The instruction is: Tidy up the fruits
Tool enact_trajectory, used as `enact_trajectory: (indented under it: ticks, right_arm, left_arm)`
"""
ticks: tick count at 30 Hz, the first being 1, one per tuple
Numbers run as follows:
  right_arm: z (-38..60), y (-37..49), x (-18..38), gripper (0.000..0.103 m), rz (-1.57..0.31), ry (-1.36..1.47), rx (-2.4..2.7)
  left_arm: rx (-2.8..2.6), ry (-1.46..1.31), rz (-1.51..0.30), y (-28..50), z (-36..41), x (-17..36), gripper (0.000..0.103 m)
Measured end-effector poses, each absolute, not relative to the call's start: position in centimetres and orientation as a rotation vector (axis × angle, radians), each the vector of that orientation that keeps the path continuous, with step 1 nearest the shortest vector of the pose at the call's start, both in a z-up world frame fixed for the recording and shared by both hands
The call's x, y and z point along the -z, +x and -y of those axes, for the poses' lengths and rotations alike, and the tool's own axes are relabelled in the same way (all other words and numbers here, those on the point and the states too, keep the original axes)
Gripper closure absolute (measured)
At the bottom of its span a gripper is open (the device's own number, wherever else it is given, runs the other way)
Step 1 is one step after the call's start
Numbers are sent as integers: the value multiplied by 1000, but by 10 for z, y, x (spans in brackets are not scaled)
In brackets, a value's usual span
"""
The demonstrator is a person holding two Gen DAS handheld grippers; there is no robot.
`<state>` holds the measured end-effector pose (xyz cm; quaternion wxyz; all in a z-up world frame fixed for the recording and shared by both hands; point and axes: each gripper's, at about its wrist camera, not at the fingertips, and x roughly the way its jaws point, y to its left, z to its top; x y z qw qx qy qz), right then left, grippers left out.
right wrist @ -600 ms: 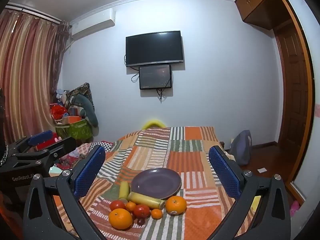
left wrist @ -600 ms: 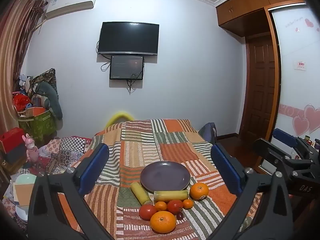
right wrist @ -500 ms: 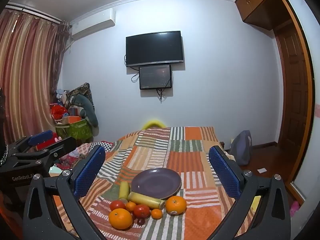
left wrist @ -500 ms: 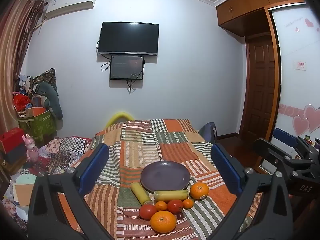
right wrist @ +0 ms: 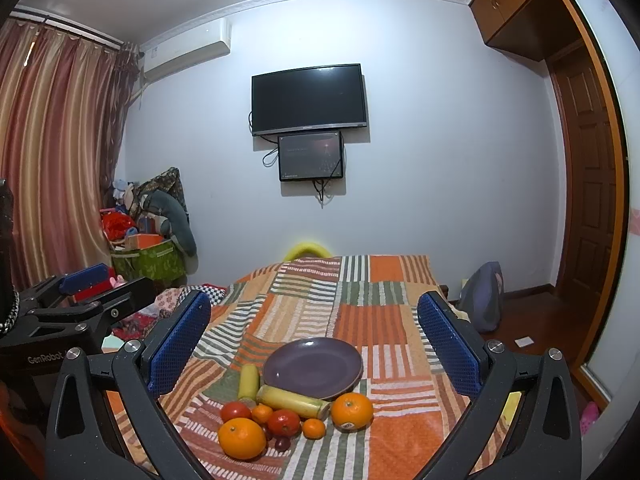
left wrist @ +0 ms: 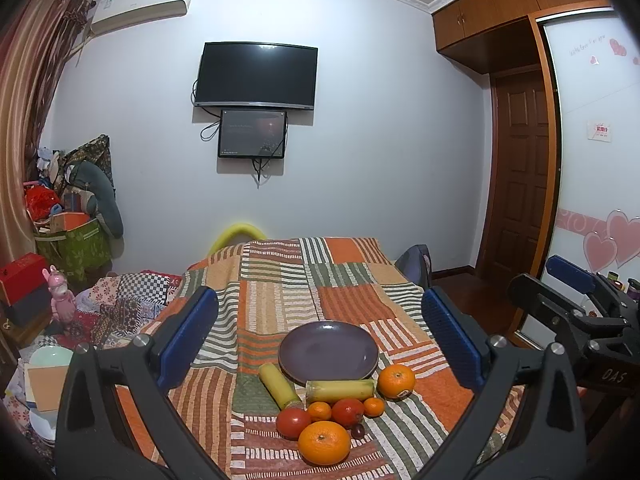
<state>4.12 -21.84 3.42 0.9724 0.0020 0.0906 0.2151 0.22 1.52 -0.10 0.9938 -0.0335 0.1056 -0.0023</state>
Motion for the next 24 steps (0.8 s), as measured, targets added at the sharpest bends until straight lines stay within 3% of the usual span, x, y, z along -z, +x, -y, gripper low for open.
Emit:
enact_trajectory:
  ticks: [24]
  right_arm:
    - [217,47,-32,0,-193,-13,-432]
  left_arm:
    - [8,-47,-202,4,-4,1,0]
